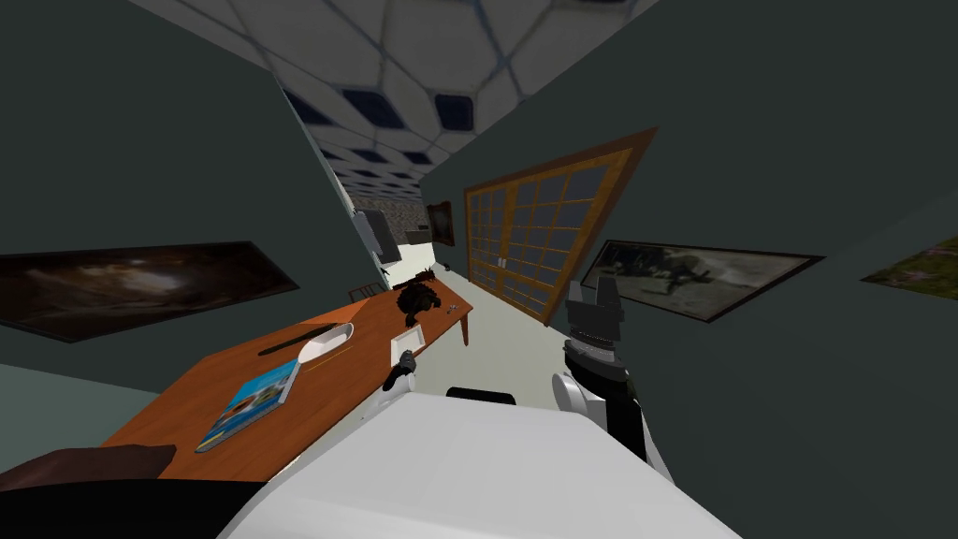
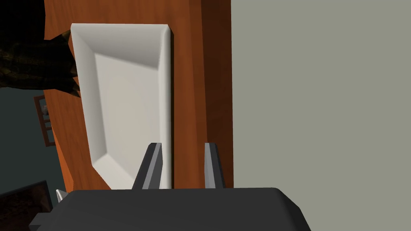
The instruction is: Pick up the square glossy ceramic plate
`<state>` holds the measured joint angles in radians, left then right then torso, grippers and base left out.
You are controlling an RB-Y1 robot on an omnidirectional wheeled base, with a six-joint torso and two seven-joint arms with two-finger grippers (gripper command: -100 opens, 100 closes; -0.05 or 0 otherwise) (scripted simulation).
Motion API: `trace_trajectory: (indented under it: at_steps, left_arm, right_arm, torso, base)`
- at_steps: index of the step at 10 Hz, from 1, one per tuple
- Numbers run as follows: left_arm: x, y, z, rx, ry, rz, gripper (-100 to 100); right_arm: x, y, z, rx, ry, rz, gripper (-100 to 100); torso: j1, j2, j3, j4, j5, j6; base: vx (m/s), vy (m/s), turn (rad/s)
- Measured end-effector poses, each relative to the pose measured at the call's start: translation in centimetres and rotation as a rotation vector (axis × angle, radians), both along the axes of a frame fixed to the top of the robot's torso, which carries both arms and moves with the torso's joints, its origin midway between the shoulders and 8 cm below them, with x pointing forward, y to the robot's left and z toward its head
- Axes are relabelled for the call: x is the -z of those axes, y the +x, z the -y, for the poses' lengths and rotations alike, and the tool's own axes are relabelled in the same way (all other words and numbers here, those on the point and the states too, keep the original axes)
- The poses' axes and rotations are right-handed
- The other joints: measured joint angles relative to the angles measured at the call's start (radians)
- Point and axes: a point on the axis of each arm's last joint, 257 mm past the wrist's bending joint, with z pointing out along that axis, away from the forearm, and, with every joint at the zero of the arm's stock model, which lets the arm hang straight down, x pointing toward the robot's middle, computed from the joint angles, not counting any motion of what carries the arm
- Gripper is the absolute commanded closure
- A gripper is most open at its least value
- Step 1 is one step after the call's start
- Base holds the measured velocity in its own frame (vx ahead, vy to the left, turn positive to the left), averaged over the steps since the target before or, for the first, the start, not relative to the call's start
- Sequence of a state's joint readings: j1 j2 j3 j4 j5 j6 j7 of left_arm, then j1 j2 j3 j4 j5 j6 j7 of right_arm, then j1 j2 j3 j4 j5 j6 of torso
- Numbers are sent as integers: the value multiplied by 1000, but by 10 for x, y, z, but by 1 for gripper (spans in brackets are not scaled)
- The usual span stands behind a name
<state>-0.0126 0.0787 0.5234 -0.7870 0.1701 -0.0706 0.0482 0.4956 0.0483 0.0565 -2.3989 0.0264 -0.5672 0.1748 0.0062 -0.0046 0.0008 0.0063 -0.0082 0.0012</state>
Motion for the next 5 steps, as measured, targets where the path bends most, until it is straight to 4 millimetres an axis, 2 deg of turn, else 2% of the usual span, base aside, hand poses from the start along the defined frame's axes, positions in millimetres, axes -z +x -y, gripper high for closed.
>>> trace_trajectory:
  at_steps: [1,2,4,5]
  left_arm:
    - [0,0,0,0,0,0,0]
    - [0,0,0,0,0,0,100]
    - [-10,9,-8,3,4,6,100]
    - [-12,12,-10,4,8,11,0]
  right_arm:
    - [0,0,0,0,0,0,0]
    - [0,0,0,0,0,0,0]
    - [0,0,0,0,0,0,0]
    - [0,0,0,0,0,0,0]
  torso:
    - [0,0,0,0,0,0]
    - [0,0,0,0,0,0]
    - [-2,4,3,3,-4,-1]
    - [0,3,2,1,-2,-2]
  base:
    - [0,0,0]
    - [-52,-31,5]
    - [-56,-45,1]
    - [0,0,0]
